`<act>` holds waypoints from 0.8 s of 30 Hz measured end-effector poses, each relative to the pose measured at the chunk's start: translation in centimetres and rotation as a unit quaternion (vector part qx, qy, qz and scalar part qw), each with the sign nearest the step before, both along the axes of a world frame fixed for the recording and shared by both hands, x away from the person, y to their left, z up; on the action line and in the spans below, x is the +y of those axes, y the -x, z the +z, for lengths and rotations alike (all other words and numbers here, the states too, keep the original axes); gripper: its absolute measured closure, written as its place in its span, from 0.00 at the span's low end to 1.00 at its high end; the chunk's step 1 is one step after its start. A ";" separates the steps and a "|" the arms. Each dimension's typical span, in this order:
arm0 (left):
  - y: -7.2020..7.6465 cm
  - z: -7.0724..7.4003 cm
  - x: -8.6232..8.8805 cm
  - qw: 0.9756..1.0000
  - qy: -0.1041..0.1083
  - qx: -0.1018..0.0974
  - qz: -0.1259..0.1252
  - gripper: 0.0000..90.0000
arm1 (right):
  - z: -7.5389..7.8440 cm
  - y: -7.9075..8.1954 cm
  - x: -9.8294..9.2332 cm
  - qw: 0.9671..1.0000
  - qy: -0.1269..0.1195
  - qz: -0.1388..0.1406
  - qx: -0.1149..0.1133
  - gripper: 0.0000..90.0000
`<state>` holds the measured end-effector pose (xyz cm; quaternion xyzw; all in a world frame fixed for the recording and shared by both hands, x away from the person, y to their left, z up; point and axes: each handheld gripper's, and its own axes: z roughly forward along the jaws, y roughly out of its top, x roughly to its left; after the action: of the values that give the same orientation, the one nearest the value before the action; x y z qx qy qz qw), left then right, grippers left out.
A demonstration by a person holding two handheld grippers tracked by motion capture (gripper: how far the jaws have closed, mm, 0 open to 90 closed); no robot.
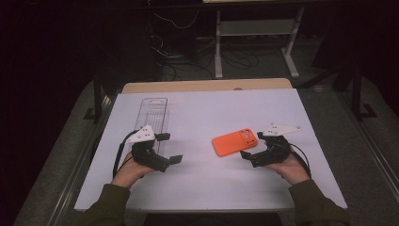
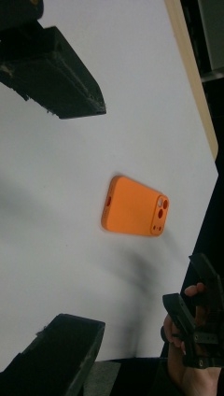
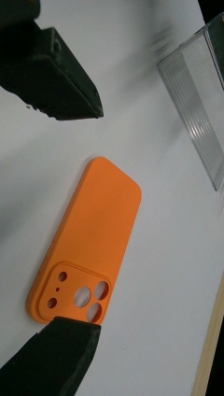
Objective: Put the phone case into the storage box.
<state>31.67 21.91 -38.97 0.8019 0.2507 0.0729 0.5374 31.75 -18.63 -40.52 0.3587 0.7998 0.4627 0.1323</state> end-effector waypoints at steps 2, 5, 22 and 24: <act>0.0 0.0 0.0 1.000 -0.001 0.002 -0.002 0.00 | 0.0 -0.2 -0.1 1.000 0.001 -0.001 -0.002 0.00; -0.1 0.0 0.0 1.000 -0.002 0.003 -0.001 0.00 | 0.0 -0.4 -0.1 1.000 0.001 -0.006 -0.001 0.00; -0.2 0.0 0.0 1.000 -0.010 -0.002 -0.005 0.00 | 1.0 -1.7 0.1 1.000 0.009 -0.001 0.004 0.00; -0.2 0.0 0.0 1.000 -0.009 -0.002 -0.006 0.00 | 1.0 -1.8 0.2 1.000 0.012 -0.001 0.000 0.01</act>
<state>31.85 21.90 -38.93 0.8080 0.2445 0.0735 0.5310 33.58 -18.39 -39.52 0.3584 0.8049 0.4528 0.1370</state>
